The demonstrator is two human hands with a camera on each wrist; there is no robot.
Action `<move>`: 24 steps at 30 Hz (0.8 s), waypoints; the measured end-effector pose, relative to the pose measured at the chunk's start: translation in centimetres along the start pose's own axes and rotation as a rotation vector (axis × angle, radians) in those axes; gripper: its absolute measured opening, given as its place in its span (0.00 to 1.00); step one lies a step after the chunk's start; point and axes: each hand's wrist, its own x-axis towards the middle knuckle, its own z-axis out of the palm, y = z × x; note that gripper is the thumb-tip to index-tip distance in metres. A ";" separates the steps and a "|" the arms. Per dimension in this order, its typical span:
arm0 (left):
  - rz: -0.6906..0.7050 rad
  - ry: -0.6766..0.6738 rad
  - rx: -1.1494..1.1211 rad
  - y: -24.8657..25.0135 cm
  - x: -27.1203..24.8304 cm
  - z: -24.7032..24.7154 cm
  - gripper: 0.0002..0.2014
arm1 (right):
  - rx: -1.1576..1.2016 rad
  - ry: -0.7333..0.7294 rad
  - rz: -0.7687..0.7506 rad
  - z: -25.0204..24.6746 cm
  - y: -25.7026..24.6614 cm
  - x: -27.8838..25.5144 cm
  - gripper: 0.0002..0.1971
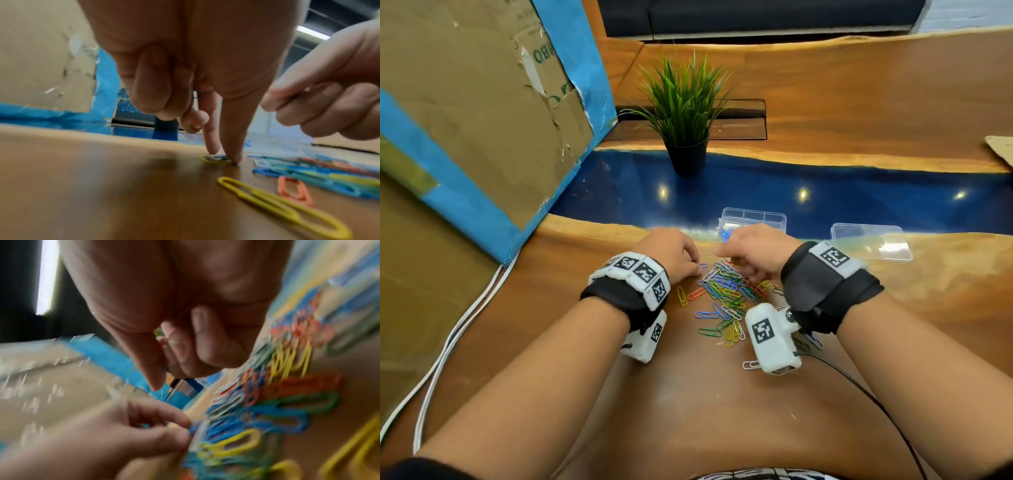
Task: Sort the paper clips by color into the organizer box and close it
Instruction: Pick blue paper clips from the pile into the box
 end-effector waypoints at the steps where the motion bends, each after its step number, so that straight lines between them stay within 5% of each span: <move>1: 0.005 0.004 0.035 0.1 0.2 0.0 0.08 | -0.175 0.038 -0.042 0.1 0.1 0.0 0.17; 4: 0.002 0.002 0.087 0.5 0.7 0.0 0.03 | -0.545 0.104 -0.131 0.4 0.5 -0.4 0.08; 13: -0.016 -0.060 -0.008 1.0 0.3 0.2 0.07 | -1.072 0.120 -0.212 1.4 0.5 -0.7 0.09; 20: -0.062 -0.054 -0.477 0.2 -0.6 -0.7 0.07 | -1.132 0.115 -0.218 1.3 0.2 -0.7 0.10; 24: -0.136 -0.158 -0.721 0.3 -0.9 -0.7 0.11 | -0.788 0.117 -0.116 -0.6 0.4 -1.0 0.09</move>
